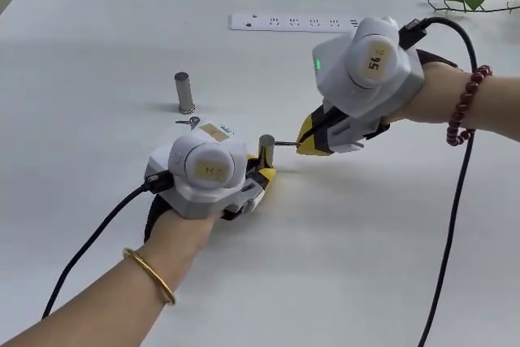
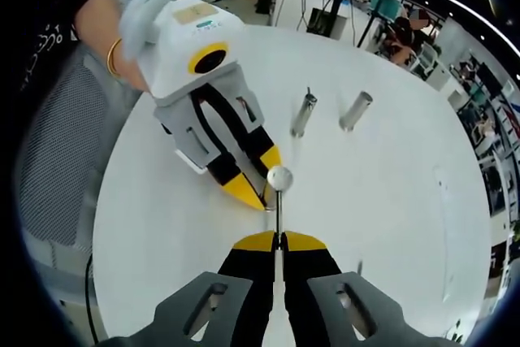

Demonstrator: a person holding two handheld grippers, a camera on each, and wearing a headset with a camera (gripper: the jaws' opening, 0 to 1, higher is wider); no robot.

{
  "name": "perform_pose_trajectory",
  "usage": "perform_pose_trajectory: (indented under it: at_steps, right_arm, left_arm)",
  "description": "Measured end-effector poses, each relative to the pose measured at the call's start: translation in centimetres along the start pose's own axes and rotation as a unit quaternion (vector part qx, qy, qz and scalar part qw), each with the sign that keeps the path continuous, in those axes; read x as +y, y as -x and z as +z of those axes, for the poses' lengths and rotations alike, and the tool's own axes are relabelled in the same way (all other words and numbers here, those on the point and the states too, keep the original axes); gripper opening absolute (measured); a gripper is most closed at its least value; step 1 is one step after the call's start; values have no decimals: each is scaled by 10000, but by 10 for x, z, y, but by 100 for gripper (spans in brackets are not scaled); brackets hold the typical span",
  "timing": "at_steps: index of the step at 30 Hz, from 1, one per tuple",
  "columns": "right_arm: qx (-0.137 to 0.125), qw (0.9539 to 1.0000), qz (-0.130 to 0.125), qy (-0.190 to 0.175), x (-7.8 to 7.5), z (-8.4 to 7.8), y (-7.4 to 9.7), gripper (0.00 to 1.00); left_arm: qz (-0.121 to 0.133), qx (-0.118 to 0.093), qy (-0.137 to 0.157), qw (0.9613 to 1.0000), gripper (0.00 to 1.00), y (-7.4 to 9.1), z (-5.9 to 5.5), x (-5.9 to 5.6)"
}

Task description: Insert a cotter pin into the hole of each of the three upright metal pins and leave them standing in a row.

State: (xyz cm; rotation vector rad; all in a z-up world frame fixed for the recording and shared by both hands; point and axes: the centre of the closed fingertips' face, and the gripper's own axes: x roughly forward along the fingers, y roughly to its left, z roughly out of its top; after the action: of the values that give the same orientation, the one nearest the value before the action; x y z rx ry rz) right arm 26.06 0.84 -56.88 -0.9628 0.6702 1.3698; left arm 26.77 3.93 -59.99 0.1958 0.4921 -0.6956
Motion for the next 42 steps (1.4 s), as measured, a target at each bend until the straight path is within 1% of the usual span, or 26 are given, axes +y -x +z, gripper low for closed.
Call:
perform_pose_trajectory:
  at_steps: [4, 18, 25, 29, 32, 35, 39, 42]
  right_arm:
    - [-4, 10000, -7, 32, -1, 3, -2, 0]
    - [-139, 9999, 1, 50, -3, 16, -9, 0]
    - [-180, 9998, 12, 49, -2, 20, -9, 0]
    - [-256, 9996, -24, -61, -2, 21, -6, 0]
    - [-278, 9995, -62, -142, -4, 20, -2, 2]
    - [-309, 9992, -39, -255, -3, 18, 1, 1]
    - [-231, 9994, -37, -267, -3, 13, 0, 1]
    - [-236, 9992, -32, -319, -2, 13, 0, 2]
  left_arm:
    - [17, -6, -3, 10000, 10, 1, 0, 0]
    - [27, -20, -8, 10000, 10, 1, 0, 0]
    - [35, -34, 10, 10000, 10, 1, -1, 0]
    - [34, -32, 10, 10000, 10, 1, -1, 0]
    - [30, -28, 15, 10000, 10, 1, -1, 0]
    - [27, -27, 12, 10000, 10, 1, -1, -1]
    - [27, -27, 17, 10000, 10, 1, -1, -1]
    - [27, -25, 23, 10000, 10, 1, -1, -1]
